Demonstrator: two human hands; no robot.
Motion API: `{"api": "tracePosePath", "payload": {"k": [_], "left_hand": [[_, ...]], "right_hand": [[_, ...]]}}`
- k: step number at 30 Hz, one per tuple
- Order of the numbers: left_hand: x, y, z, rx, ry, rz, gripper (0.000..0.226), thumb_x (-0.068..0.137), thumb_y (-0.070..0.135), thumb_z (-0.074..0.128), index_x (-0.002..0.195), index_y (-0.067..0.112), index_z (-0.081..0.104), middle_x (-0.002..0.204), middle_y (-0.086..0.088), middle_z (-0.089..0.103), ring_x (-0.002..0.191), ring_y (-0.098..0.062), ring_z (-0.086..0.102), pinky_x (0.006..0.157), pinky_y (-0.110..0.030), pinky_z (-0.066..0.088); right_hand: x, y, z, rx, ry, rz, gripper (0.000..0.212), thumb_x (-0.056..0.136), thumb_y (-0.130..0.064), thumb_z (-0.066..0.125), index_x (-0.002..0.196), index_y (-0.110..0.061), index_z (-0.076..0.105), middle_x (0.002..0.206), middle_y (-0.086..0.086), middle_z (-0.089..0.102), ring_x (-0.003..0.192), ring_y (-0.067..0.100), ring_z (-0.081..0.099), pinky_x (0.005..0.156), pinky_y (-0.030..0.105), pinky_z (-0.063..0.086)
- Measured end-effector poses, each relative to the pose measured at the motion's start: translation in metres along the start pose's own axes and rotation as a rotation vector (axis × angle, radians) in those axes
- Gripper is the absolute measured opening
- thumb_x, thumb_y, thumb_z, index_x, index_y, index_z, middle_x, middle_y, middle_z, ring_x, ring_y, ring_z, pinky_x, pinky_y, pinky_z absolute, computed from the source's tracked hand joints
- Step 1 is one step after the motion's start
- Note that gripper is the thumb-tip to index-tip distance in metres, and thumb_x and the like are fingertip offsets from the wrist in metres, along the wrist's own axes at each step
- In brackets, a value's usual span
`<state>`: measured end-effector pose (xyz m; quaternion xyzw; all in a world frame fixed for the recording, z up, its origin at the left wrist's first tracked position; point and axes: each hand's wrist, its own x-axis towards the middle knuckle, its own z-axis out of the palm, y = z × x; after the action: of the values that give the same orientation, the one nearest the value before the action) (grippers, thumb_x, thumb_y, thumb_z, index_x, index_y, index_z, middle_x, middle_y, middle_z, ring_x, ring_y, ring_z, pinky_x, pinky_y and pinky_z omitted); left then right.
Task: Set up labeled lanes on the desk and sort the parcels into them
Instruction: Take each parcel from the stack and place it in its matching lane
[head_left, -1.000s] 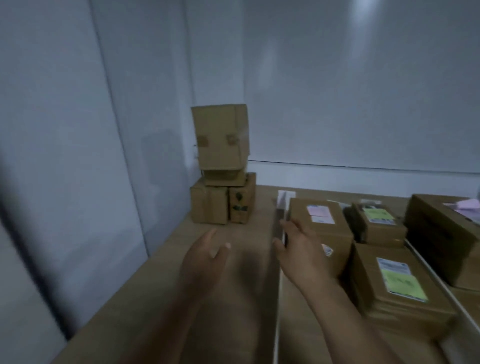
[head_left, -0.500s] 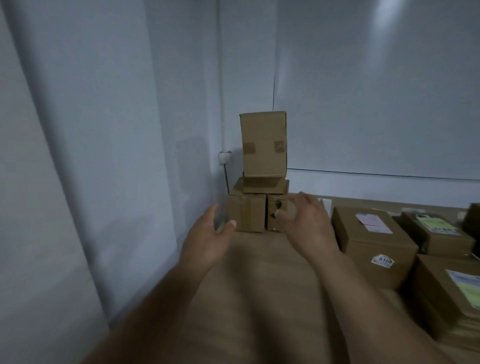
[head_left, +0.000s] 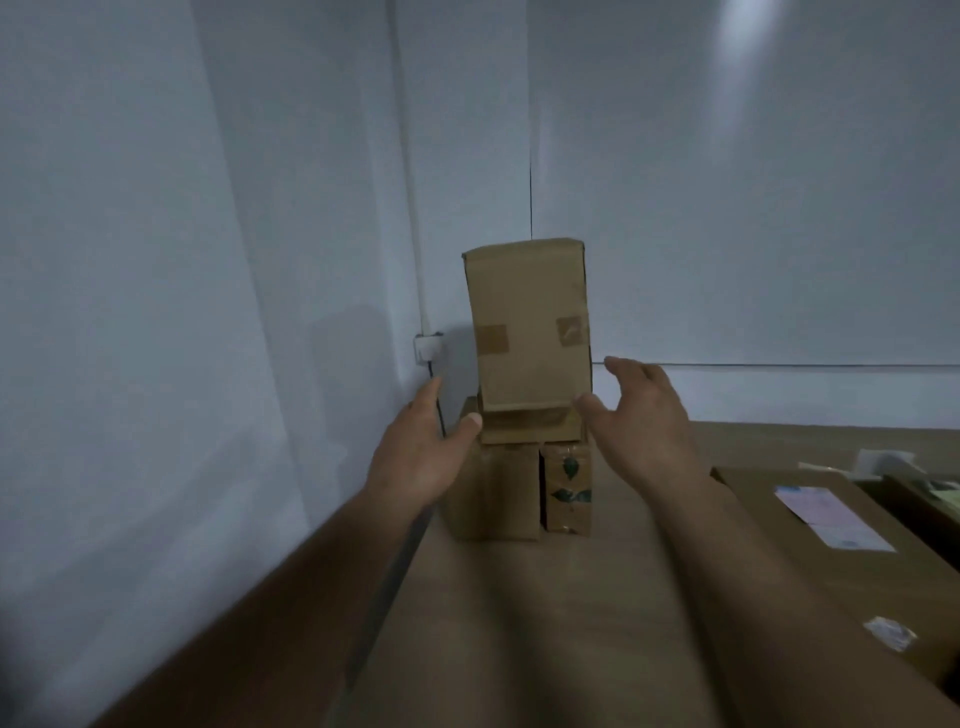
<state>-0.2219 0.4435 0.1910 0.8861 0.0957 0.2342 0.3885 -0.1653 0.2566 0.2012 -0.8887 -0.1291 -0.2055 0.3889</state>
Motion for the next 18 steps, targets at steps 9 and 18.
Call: {"api": "tracePosePath", "payload": {"k": [9, 18], "left_hand": [[0.116, -0.011, 0.027, -0.06, 0.004, -0.007, 0.076, 0.091, 0.05, 0.052, 0.151, 0.027, 0.012, 0.155, 0.001, 0.027, 0.14, -0.018, 0.03, 0.114, -0.039, 0.027], [0.193, -0.011, 0.043, -0.167, -0.001, -0.014, 0.088, 0.086, 0.054, 0.056, 0.15, 0.033, 0.001, 0.157, 0.002, 0.018, 0.141, -0.023, 0.028, 0.111, -0.04, 0.031]], "right_hand": [[0.094, 0.014, 0.034, -0.053, 0.01, 0.068, 0.072, 0.092, -0.046, 0.053, 0.15, -0.018, 0.022, 0.156, 0.006, 0.021, 0.142, 0.024, 0.024, 0.109, 0.042, 0.031], [0.164, 0.025, 0.064, 0.056, -0.044, 0.147, 0.083, 0.089, -0.05, 0.055, 0.152, -0.017, 0.012, 0.156, 0.01, 0.017, 0.141, 0.031, 0.026, 0.11, 0.048, 0.033]]}}
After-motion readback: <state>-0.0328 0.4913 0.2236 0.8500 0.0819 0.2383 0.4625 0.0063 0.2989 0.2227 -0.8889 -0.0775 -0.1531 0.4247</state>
